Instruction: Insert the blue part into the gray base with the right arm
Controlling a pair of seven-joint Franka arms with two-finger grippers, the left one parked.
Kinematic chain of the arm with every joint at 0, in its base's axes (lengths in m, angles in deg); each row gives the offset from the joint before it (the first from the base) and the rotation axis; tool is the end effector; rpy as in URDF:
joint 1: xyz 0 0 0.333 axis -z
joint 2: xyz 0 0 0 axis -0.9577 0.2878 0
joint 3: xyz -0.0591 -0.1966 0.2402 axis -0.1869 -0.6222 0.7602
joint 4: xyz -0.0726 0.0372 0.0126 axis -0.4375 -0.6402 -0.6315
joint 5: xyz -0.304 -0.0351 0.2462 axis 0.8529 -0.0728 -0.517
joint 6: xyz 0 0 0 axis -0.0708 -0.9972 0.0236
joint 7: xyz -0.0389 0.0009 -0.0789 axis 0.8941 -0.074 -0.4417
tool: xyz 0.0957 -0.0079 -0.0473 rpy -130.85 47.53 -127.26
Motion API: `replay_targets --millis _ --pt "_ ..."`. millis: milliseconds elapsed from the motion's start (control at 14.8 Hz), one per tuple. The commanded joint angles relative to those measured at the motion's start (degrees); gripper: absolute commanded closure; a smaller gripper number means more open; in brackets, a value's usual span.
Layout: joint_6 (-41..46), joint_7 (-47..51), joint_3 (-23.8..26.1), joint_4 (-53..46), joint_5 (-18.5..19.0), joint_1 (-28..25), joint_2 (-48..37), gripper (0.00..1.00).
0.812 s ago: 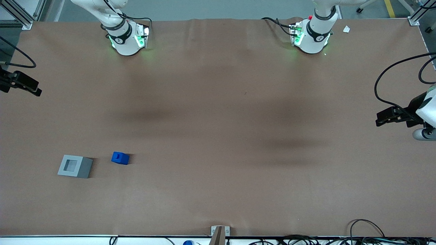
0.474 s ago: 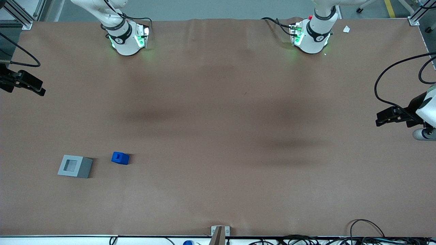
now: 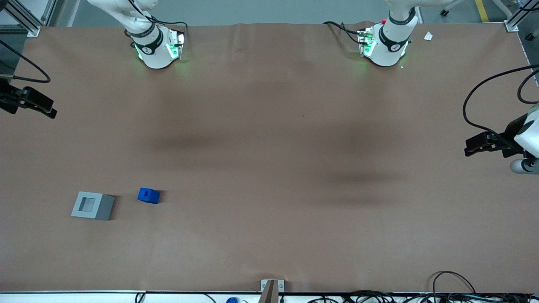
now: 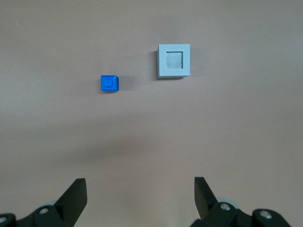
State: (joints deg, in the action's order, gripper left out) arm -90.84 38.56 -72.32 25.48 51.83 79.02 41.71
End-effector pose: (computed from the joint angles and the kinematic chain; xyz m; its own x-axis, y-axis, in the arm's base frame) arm 0.5538 -0.0217 0.6476 0.9921 -0.1253 -0.0005 -0.1251 -0.9911 0.0457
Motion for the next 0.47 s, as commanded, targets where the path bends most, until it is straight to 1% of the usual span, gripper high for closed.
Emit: replay_targets --millis 0,406 --pt "1.62 0.78 -0.23 1.31 -1.22 1.1 -1.37 0.0" --pt "3.12 0.26 0.03 1.22 -1.22 0.93 -1.1 0.0"
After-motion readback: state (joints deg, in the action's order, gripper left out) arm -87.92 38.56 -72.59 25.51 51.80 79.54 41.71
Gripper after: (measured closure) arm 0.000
